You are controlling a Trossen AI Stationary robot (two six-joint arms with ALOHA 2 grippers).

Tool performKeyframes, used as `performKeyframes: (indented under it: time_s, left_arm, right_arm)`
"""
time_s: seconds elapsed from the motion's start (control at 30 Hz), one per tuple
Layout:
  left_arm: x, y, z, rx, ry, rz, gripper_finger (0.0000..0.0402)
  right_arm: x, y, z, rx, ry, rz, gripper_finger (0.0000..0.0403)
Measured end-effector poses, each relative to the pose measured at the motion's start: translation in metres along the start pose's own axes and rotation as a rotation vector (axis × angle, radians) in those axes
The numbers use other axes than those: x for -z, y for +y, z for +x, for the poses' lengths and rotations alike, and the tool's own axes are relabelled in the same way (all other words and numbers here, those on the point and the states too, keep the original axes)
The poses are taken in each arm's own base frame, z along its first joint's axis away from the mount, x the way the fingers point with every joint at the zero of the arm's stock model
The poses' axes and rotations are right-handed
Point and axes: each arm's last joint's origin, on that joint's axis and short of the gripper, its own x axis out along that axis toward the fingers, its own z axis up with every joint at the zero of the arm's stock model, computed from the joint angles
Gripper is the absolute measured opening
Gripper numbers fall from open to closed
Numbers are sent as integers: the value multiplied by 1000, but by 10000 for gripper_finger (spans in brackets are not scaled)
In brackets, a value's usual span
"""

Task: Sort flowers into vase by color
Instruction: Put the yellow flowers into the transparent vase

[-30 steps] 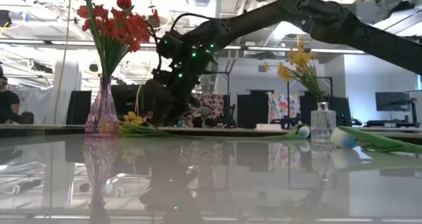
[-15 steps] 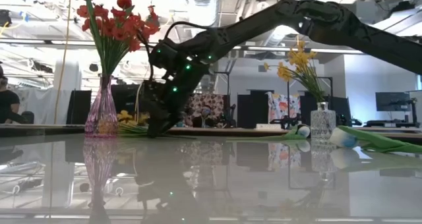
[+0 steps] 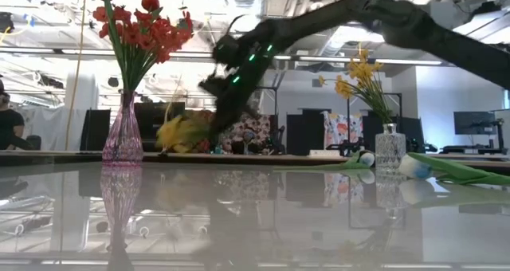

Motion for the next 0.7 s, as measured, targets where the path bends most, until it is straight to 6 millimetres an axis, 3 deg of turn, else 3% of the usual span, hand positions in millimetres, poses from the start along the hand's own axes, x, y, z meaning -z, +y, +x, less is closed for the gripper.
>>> performKeyframes:
  time_s: [0.2, 0.33, 0.43, 0.57, 0.7]
  left_arm:
    - [0, 0, 0, 13, 0, -21, 142]
    - [0, -1, 0, 33, 0, -30, 142]
    - [0, -1, 0, 41, 1, -44, 142]
    - [0, -1, 0, 42, 1, -48, 142]
    - [0, -1, 0, 42, -3, -50, 142]
  right_arm:
    - [-27, -37, -81, 94, -85, 0, 38]
    - [-40, -42, -161, 110, -205, -28, 38]
    - [-38, -45, -214, 134, -284, -46, 38]
    - [-17, -43, -270, 149, -389, -48, 38]
    - [29, -43, -305, 137, -534, -22, 38]
